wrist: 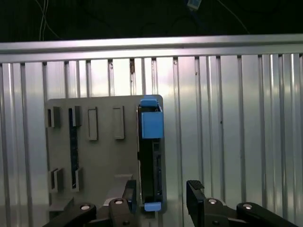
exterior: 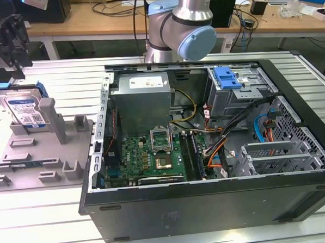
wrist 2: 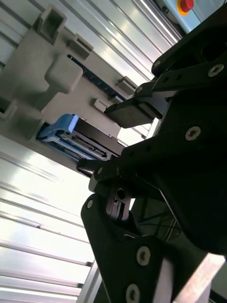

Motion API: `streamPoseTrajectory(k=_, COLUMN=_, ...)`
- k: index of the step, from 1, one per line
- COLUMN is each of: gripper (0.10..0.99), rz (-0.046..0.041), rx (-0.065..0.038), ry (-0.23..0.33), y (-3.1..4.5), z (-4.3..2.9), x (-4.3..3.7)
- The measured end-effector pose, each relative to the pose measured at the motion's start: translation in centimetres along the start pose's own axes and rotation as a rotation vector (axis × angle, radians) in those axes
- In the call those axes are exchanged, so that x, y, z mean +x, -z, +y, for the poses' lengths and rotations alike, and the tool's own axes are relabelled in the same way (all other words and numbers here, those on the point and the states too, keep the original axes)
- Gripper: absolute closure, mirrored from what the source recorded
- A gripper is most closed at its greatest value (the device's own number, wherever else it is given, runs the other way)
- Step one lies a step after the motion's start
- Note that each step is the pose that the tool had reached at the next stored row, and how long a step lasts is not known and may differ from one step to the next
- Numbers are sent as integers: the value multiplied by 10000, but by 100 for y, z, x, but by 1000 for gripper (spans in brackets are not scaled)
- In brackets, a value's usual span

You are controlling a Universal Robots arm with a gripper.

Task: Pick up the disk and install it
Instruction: 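Pick up the disk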

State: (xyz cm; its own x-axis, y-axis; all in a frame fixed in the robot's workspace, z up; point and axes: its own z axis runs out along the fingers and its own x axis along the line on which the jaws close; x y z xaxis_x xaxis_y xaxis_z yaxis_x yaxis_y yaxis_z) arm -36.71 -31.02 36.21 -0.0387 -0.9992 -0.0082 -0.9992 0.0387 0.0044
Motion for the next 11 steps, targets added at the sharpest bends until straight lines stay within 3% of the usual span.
streamPoseTrajectory(k=6, gripper=545, rz=0, rx=-1, ry=64, y=-28, z=204, x=8)
streamPoseTrajectory(k=11, gripper=545, rz=1, rx=-2, ry=335, y=-58, z=316, x=13)
